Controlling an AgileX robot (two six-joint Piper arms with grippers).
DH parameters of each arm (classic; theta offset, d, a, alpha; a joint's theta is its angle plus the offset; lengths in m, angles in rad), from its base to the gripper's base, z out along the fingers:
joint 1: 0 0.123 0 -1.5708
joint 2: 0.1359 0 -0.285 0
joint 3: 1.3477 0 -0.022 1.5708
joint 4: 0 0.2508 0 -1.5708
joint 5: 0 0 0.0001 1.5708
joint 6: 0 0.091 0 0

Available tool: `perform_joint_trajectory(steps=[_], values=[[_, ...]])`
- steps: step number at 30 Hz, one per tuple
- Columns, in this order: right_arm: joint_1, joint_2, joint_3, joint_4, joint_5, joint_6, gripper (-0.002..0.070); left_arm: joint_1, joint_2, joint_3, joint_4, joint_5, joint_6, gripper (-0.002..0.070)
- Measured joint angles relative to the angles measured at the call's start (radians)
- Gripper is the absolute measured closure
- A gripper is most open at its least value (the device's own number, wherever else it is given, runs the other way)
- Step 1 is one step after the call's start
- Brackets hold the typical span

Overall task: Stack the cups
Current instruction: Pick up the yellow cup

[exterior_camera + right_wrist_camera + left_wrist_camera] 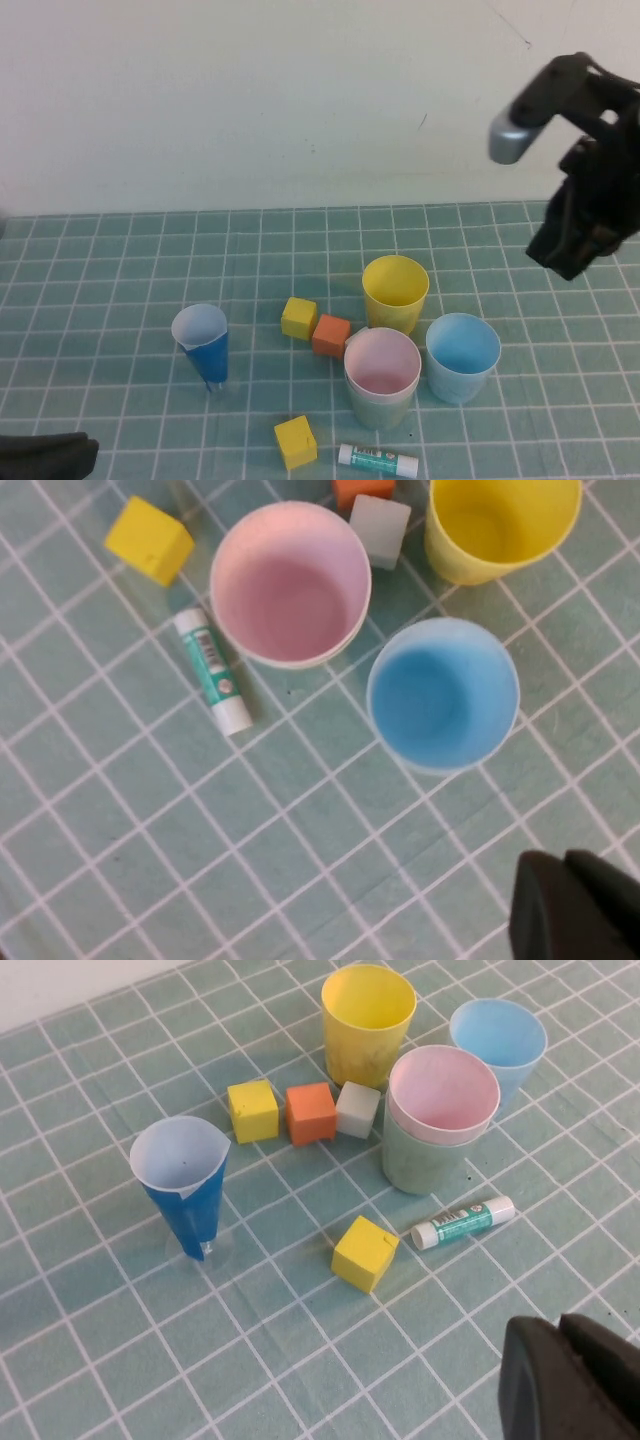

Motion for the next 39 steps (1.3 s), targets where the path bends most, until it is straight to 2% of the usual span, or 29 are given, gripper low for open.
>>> perform_joint_trajectory(steps=[4,6,8,13,15,17,21,27,29,31,34,36,39], values=[[0.045,0.189,-0.169,-0.069,0.044,0.016,0.0676,0.0,0.0,0.0,0.002,0.0,0.011,0.0673],[0.048,0.284,-0.256,-0.076,0.057,0.018,0.065,0.0,0.0,0.0,0.003,0.002,0.02,0.0673],[0.048,0.368,-0.331,-0.076,0.064,0.021,0.0586,0.0,0.0,0.0,0.003,0.018,0.034,0.0673],[0.048,0.581,-0.539,-0.07,0.068,0.076,0.0253,0.0,0.0,0.0,0.003,0.047,0.042,0.0673],[0.048,0.666,-0.616,-0.068,0.068,0.106,0.0177,0.0,0.0,0.0,0.003,0.055,0.048,0.0673],[0.048,0.737,-0.695,-0.07,0.065,0.145,0.0146,0.0,0.0,0.0,0.003,0.062,0.048,0.0673],[0.048,0.862,-0.793,-0.076,0.038,0.189,0.0133,0.0,0.0,0.0,0.003,0.083,0.052,0.0673],[0.048,0.973,-0.829,-0.082,0.036,0.208,0.0138,0.0,0.0,0.0,0.019,0.094,0.053,0.0673],[0.048,0.986,-0.832,-0.074,0.036,0.204,0.0175,0.0,0.0,0.0,0.023,0.094,0.053,0.0673],[0.048,0.996,-0.833,-0.063,0.036,0.181,0.0284,0.0,0.0,0.0,0.027,0.096,0.053,0.0673],[0.048,0.996,-0.834,-0.048,0.036,0.166,0.0538,0.0,0.0,0.0,0.036,0.096,0.053,0.0673],[0.048,0.996,-0.839,-0.047,0.036,0.162,0.0614,0.0,0.0,0.0,0.04,0.096,0.053,0.0673],[0.048,0.988,-0.849,-0.047,0.054,0.155,0.0654,0.0,0.0,0.0,0.045,0.096,0.053,0.0673]])
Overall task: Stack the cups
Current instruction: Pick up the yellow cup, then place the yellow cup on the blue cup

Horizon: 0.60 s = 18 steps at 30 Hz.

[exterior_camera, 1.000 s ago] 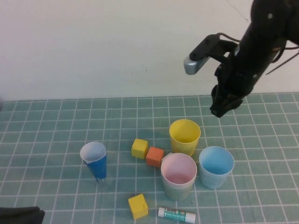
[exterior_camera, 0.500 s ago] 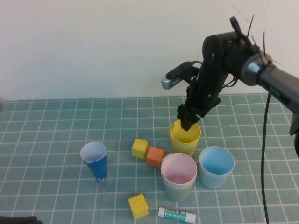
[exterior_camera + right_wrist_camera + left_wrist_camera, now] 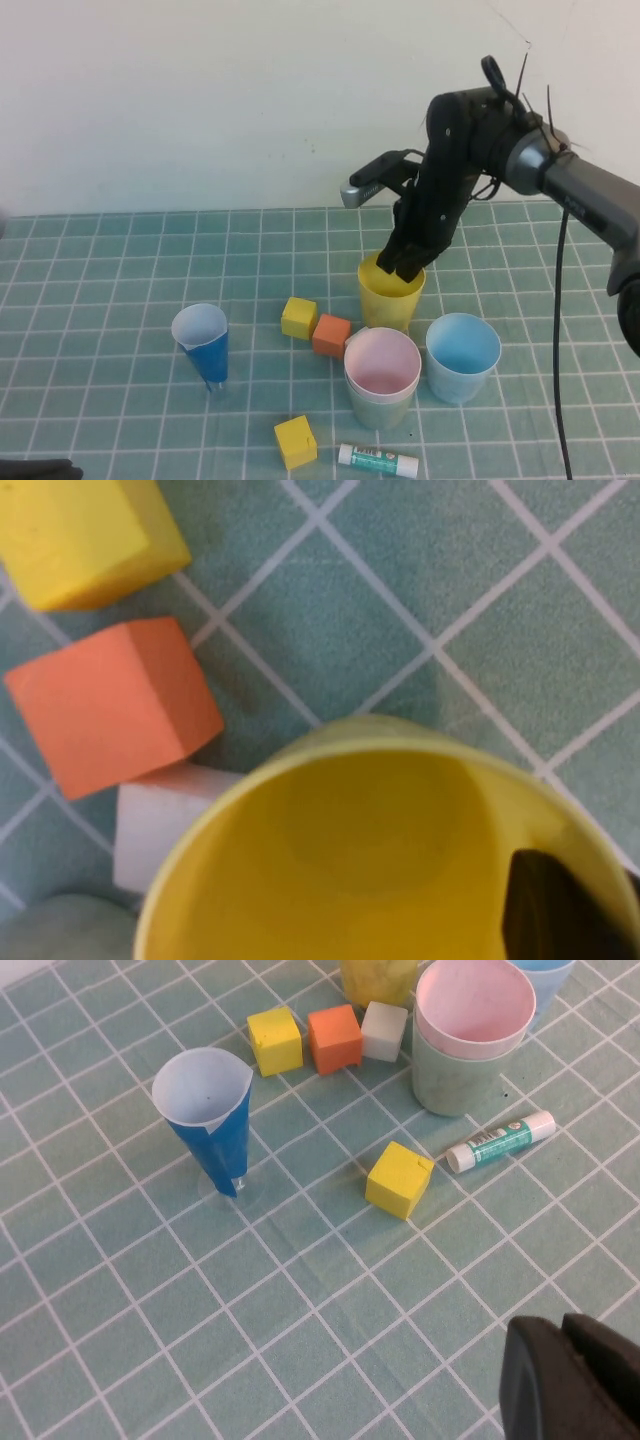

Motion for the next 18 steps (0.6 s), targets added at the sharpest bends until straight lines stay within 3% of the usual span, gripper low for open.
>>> perform_joint_trajectory(steps=[11,18], values=[[0.0,-0.365,-0.022,-0.009,0.028,-0.053,0.066,0.0,0.0,0.0,0.017,-0.017,0.0,0.0673],[0.0,-0.62,0.408,-0.066,0.031,-0.061,0.066,0.0,0.0,0.0,0.024,-0.079,0.0,0.0673]])
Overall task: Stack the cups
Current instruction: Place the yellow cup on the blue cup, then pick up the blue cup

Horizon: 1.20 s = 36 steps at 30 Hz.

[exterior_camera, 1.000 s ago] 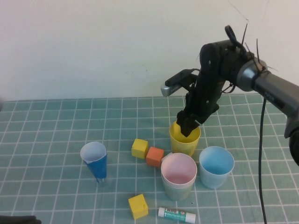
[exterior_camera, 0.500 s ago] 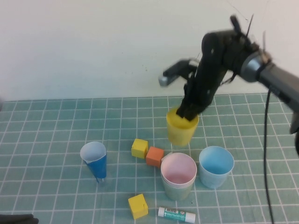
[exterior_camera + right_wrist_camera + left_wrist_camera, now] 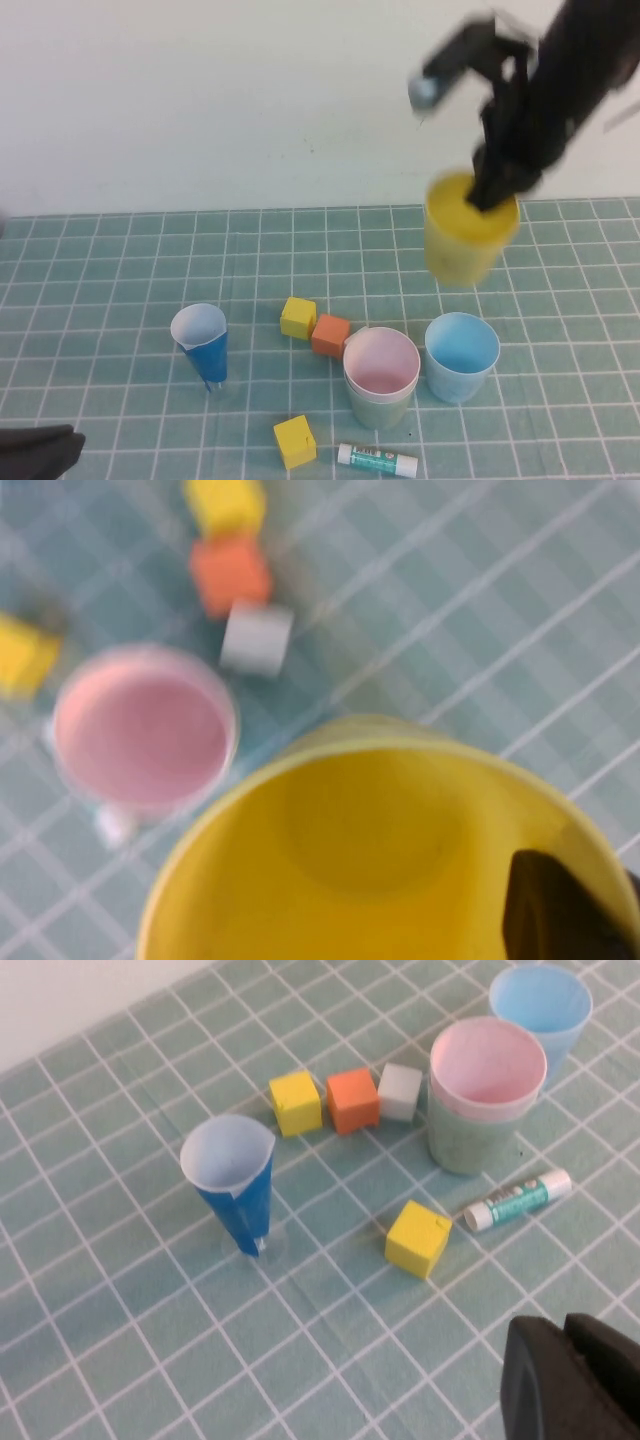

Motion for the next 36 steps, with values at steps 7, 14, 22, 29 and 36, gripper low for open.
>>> perform_joint_trajectory(steps=[7,14,22,29,36], values=[[0.0,-0.013,0.334,-0.003,-0.18,0.004,0.066,0.0,0.0,0.0,0.002,-0.033,0.0,0.0673],[0.0,0.009,0.373,-0.003,-0.314,0.028,0.066,0.0,0.0,0.0,0.002,-0.038,0.0,0.0673],[0.0,0.031,0.377,-0.003,-0.306,0.073,0.0564,0.0,0.0,0.0,0.002,-0.04,0.0,0.0674],[0.0,0.031,0.377,-0.003,-0.283,0.085,0.0455,0.0,0.0,0.0,0.002,-0.04,0.0,0.0674],[0.0,0.037,0.379,-0.003,-0.281,0.14,0.0345,0.0,0.0,0.0,0.002,-0.04,0.0,0.0675]])
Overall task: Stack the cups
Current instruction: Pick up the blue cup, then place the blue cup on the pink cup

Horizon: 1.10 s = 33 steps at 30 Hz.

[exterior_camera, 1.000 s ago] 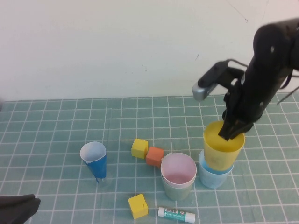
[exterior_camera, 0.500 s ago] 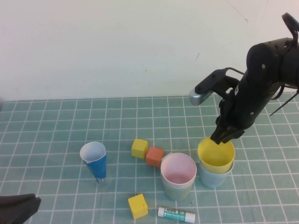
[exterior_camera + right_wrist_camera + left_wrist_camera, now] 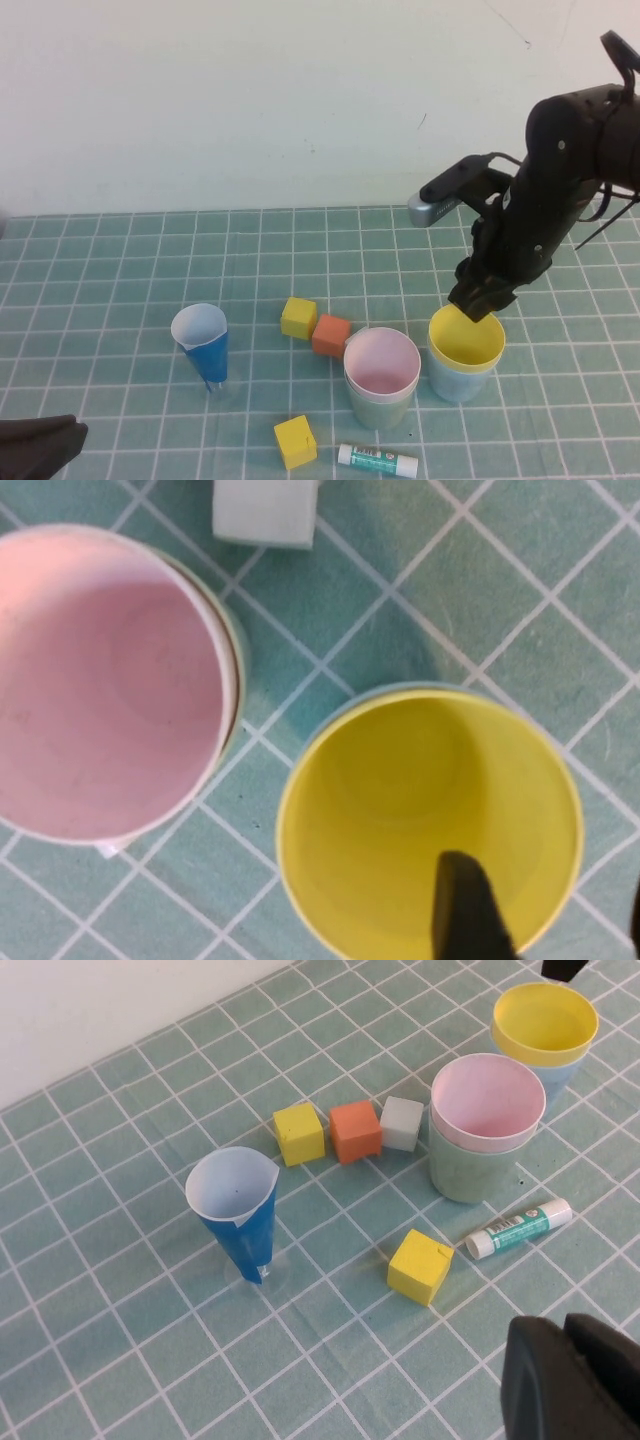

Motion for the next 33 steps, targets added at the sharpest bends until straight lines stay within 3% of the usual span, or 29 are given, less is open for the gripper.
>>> perform_joint_trajectory(steps=[4,11,14,17,19,28,33], values=[[-0.004,0.055,0.0,0.0,0.0,0.014,0.0286,0.0,0.0,0.0,0.0,0.0,0.0,0.0675],[-0.036,0.19,0.001,-0.002,-0.032,0.025,0.0282,0.0,0.0,0.0,-0.029,0.0,0.0,0.0675],[-0.038,0.208,0.002,0.0,-0.036,0.007,0.0376,0.0,0.0,0.0,-0.046,0.0,0.0,0.0675],[-0.038,0.196,0.002,0.002,-0.042,0.008,0.0564,0.0,0.0,0.0,-0.056,0.0,0.0,0.0675],[-0.038,0.16,0.002,0.002,-0.04,0.008,0.0628,0.0,0.0,0.0,-0.058,0.0,0.0,0.0675],[-0.011,-0.133,-0.023,0.033,0.056,-0.011,0.0645,0.0,0.0,0.0,-0.06,-0.001,0.002,0.0675],[0.031,-0.181,-0.1,0.05,0.144,-0.024,0.0645,0.0,0.0,0.0,-0.06,0.009,0.01,0.0675]])
